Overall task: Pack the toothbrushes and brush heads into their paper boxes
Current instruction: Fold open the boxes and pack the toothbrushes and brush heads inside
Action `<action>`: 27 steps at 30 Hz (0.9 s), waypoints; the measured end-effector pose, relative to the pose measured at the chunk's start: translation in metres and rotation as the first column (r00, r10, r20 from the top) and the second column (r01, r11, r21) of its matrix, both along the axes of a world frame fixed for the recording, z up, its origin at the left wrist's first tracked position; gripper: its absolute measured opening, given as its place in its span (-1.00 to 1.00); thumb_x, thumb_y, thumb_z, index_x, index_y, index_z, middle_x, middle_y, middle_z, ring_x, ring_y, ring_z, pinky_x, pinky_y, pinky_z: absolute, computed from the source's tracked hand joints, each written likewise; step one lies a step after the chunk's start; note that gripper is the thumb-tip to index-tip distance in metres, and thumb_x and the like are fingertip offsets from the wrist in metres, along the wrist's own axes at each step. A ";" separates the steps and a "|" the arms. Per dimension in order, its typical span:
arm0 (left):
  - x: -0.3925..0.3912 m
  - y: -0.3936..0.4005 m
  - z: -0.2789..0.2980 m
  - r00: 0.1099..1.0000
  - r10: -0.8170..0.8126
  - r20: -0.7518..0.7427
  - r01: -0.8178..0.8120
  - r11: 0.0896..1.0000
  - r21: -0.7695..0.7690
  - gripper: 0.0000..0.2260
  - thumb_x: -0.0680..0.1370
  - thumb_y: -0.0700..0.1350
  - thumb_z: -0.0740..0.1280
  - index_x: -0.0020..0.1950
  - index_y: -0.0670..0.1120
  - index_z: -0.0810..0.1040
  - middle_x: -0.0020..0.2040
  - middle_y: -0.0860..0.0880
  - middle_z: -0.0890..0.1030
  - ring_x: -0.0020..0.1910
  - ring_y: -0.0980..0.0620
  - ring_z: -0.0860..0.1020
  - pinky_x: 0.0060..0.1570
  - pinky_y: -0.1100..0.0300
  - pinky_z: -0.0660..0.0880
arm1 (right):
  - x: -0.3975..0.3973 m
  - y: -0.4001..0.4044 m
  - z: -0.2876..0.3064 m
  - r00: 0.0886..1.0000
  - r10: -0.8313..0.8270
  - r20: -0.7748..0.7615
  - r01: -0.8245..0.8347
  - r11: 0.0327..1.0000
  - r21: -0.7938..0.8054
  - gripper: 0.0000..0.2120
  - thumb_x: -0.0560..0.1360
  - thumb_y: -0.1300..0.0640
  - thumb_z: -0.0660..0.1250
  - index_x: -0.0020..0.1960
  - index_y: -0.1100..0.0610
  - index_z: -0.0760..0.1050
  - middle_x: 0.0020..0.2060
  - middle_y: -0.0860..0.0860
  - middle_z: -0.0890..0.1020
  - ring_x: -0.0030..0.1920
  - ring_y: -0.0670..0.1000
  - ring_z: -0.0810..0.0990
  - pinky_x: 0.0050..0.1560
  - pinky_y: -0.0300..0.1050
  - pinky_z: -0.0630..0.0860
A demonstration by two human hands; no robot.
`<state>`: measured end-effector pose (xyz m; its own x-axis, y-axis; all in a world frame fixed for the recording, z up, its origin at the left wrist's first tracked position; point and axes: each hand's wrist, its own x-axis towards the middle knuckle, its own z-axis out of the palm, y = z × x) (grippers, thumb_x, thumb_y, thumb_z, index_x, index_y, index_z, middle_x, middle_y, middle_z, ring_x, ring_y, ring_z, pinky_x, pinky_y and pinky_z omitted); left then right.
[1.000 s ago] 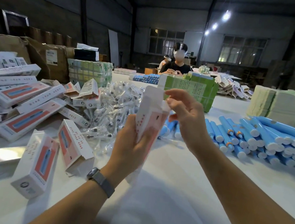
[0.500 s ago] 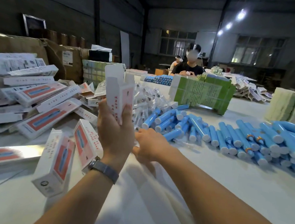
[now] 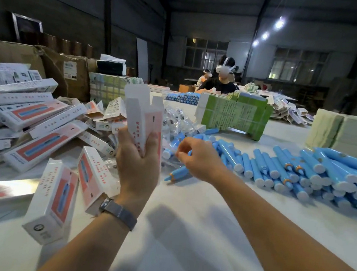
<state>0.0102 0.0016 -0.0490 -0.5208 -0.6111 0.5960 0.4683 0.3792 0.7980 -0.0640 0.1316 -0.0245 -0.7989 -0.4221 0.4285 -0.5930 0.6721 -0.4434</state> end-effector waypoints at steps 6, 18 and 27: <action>0.009 0.030 -0.011 0.968 -0.251 0.010 0.250 0.959 -0.133 -0.81 0.50 0.07 0.31 0.01 0.02 0.39 -0.18 0.18 0.58 -0.22 0.30 0.58 -0.31 0.41 0.48 | 0.038 0.061 0.028 0.963 0.260 0.068 -0.129 0.668 -0.733 -0.53 0.52 0.37 0.34 0.17 -0.16 0.38 -0.19 0.09 0.55 -0.34 -0.06 0.58 -0.30 -0.16 0.52; 0.028 0.053 -0.021 0.836 -0.530 0.144 0.549 0.806 -0.221 -0.84 0.58 0.08 0.24 0.04 0.03 0.39 -0.18 0.10 0.54 -0.16 -0.10 0.56 -0.09 -0.24 0.55 | 0.089 0.075 0.066 0.903 0.248 -0.352 -0.428 0.593 -0.682 -0.55 0.48 0.46 0.34 0.17 0.03 0.33 -0.28 0.08 0.59 -0.37 0.03 0.64 -0.39 -0.26 0.52; 0.032 0.054 -0.022 0.843 -0.529 0.096 0.532 0.793 -0.297 -0.77 0.52 0.17 0.26 -0.03 0.05 0.35 -0.21 0.10 0.51 -0.23 -0.08 0.50 -0.20 -0.22 0.51 | 0.086 0.071 0.059 0.871 0.035 -0.490 -0.318 0.800 -0.509 -0.72 0.49 0.18 0.45 0.05 -0.01 0.38 -0.32 -0.21 0.57 -0.33 -0.23 0.56 -0.40 -0.43 0.38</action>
